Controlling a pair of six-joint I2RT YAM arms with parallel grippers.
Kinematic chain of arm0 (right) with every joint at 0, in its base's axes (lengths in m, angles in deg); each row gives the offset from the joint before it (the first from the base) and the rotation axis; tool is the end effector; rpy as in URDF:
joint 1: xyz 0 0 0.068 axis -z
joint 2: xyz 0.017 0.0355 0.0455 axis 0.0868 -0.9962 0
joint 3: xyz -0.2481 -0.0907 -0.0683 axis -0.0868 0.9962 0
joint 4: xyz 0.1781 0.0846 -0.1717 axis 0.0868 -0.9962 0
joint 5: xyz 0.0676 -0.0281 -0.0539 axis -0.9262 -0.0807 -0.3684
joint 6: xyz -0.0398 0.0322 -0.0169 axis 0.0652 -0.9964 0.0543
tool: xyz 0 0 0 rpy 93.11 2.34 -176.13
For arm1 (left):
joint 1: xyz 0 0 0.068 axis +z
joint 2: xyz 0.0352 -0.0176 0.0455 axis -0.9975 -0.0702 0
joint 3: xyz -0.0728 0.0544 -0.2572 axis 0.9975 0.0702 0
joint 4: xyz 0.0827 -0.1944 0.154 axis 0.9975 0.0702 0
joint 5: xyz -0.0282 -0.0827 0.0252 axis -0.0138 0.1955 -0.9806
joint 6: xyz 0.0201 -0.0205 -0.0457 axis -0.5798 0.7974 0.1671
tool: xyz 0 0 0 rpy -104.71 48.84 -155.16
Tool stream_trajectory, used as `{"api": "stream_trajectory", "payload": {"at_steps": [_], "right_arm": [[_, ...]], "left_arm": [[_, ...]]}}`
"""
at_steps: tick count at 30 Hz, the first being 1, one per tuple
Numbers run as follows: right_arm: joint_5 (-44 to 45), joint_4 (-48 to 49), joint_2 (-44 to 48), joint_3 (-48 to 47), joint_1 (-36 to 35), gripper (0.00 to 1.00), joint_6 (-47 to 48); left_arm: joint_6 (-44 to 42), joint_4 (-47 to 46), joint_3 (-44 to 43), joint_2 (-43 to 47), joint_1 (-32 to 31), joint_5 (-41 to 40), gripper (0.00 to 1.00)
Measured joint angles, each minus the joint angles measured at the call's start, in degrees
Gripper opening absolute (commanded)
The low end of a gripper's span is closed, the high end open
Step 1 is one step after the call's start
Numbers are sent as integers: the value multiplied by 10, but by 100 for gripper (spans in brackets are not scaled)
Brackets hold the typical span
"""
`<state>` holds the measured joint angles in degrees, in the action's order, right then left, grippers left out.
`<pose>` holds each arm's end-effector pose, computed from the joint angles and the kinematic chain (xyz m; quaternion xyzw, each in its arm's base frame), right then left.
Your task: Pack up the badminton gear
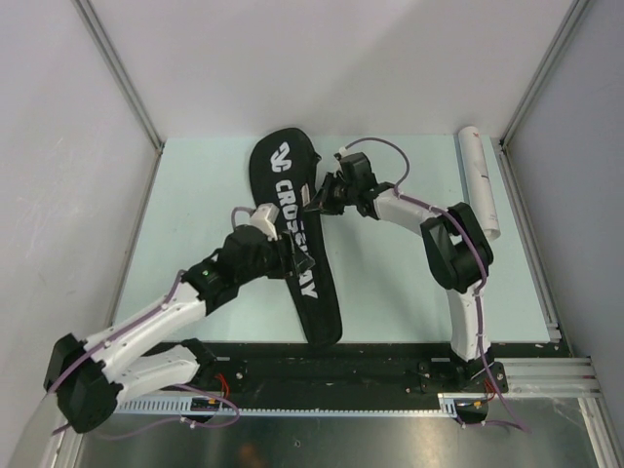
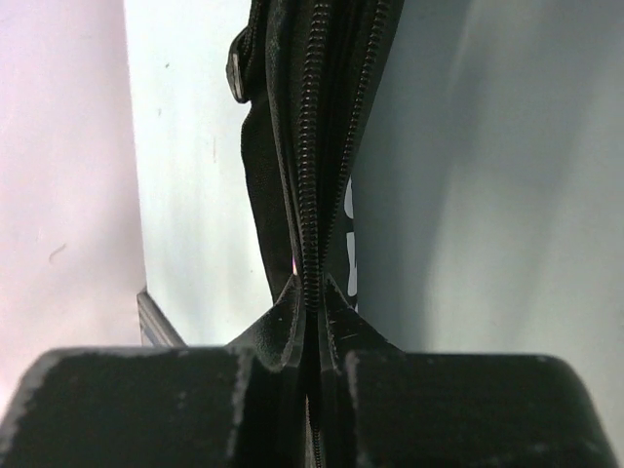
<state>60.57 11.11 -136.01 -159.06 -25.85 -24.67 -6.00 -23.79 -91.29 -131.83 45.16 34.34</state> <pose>0.4050 0.2599 0.1945 -0.0063 0.8675 0.4353 0.2409 0.1627 -0.1429 0.2649 0.0176 0.8570 -0.3503 0.3774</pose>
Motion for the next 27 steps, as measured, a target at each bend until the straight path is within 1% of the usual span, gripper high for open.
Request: {"api": "stream_trajectory", "payload": {"at_steps": [4, 8, 12, 15, 18, 19, 21, 23, 24, 25, 26, 27], "right_arm": [[84, -73, 35, -5, -16, 0, -2], [178, -155, 55, -27, -47, 0, -18], [249, -232, 63, -72, -79, 0, -42], [277, -263, 72, -91, -97, 0, -66], [295, -289, 89, -93, -104, 0, -88], [300, -297, 94, -93, -106, 0, -95], [308, -310, 104, -93, -107, 0, -110], [316, -321, 116, -93, -110, 0, -125], [319, -323, 120, -92, -112, 0, -131], [328, -324, 127, -90, -114, 0, -140], [336, -326, 134, -89, -116, 4, -146], [345, -323, 142, -82, -120, 20, -150]], "left_arm": [[-30, 10, -29, -61, -3, -18, 76], [-58, 15, -53, -84, -4, -30, 83], [-82, 3, -76, -100, -6, -31, 86], [-102, -9, -83, -118, -10, -33, 84], [-121, -17, -85, -143, -17, -48, 74], [-128, -18, -85, -151, -21, -58, 70], [-139, -18, -85, -161, -29, -83, 64], [-145, -19, -85, -167, -36, -109, 51], [-146, -20, -85, -169, -38, -120, 42], [-149, -23, -85, -172, -41, -134, 22], [-149, -27, -85, -174, -43, -142, 13], [-152, -30, -85, -175, -43, -148, 6]]}}
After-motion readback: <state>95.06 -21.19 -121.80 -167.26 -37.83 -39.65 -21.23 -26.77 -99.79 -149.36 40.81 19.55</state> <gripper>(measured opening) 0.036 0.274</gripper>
